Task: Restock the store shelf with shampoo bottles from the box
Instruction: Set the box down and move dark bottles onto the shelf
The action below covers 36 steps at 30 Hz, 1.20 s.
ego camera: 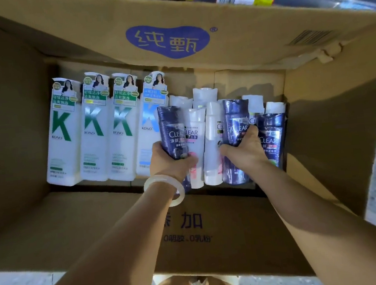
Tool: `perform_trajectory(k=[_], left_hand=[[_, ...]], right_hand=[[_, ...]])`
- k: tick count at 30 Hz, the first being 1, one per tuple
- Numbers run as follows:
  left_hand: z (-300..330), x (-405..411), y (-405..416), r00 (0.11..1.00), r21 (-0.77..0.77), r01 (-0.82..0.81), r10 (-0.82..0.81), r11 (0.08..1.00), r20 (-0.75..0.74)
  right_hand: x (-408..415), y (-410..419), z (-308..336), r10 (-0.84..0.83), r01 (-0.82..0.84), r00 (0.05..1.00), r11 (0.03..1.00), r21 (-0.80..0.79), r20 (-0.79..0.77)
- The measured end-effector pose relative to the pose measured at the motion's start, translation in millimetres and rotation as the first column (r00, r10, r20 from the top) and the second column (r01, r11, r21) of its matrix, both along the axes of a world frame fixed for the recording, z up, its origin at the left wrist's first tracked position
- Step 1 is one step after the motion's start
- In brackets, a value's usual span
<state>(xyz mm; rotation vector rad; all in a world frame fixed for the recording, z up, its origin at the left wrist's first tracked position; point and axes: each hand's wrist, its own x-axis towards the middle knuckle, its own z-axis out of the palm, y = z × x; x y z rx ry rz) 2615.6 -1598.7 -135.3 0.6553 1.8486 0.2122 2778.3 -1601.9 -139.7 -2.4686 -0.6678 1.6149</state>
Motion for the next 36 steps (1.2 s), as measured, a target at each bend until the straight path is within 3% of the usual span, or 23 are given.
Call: perform_trajectory(k=[8,14,19,24,31,36], left_hand=[[18.5,-3.6,12.7,0.995,0.065,0.092,-0.095,0.994,0.04],[95.0,-0.8,33.8,0.986,0.153,0.12,-0.135,0.981,0.093],[208.4,20.8,51.4,0.982,0.275,0.063,-0.109,0.959,0.156],[343.3,44.0,71.6,0.954,0.418,0.101,-0.208,0.903,0.217],[555.1,78.4,83.9,0.843,0.668,0.185,-0.466,0.721,0.27],[681.7,114.4,62.3,0.717,0.784,0.183,-0.626,0.593,0.306]], right_hand=[[-6.6,7.9,14.2,0.032,-0.032,0.999,0.999,0.007,-0.011],[-4.5,16.0,102.2,0.037,-0.045,0.998,0.975,0.216,0.045],[8.4,29.1,221.4,-0.113,0.086,0.993,0.907,0.411,0.041],[27.3,36.8,363.4,-0.257,0.186,0.965,0.798,0.572,0.044],[59.2,15.9,568.6,-0.392,0.208,0.918,0.603,0.77,0.06],[83.6,-23.8,695.7,-0.498,0.201,0.865,0.456,0.867,0.061]])
